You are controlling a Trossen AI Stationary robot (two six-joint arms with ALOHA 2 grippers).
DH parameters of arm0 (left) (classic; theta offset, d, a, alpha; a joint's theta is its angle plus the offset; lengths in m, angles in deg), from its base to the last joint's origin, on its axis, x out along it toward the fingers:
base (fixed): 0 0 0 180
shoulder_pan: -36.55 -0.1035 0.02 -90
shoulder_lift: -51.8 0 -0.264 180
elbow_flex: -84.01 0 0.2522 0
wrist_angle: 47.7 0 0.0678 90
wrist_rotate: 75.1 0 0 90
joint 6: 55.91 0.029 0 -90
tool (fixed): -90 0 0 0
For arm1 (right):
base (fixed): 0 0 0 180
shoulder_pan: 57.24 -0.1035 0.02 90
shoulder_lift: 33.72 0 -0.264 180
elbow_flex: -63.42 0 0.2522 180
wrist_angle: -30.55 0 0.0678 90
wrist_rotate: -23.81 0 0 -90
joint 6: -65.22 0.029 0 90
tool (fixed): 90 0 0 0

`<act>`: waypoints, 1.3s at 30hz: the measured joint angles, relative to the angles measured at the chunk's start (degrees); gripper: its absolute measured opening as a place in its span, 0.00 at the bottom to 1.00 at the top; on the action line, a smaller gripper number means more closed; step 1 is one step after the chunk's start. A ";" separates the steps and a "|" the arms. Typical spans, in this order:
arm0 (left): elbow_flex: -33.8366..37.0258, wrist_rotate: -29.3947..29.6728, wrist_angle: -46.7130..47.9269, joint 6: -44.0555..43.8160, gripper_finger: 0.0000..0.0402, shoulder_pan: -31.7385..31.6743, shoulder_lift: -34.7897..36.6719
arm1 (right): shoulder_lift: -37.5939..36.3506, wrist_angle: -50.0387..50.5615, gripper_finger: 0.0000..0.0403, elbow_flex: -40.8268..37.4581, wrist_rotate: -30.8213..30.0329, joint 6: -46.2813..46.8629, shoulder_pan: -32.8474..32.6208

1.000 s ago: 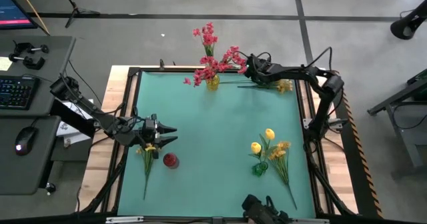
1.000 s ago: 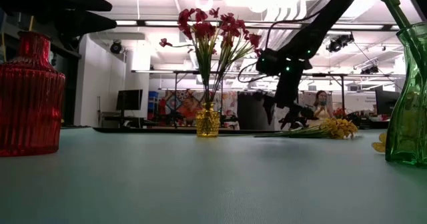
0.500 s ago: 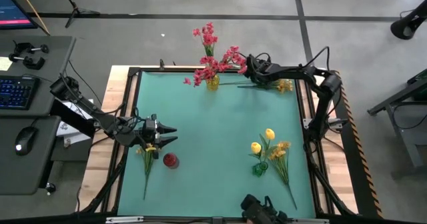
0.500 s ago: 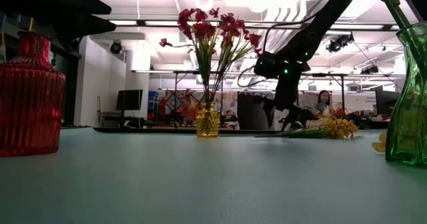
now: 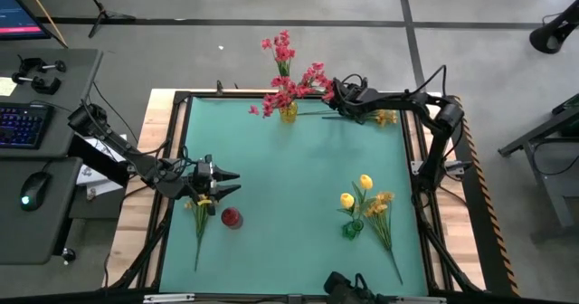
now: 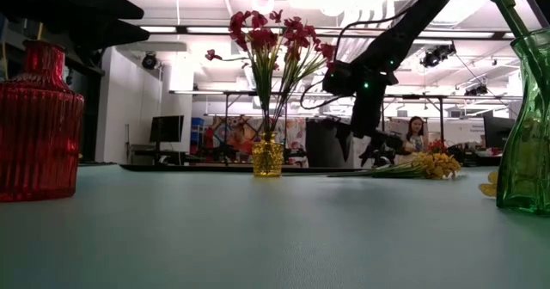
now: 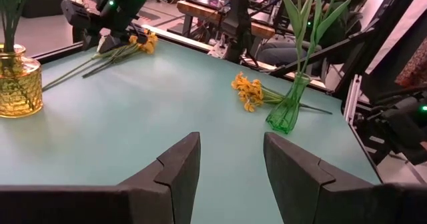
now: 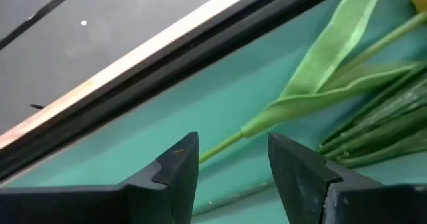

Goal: Sort flowers into vase by color
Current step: Put the yellow tulip into the green vase

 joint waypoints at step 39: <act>0.00 -0.04 0.11 0.51 0.38 0.01 0.00 | 5.43 -0.30 0.03 -0.08 -6.96 4.48 0.13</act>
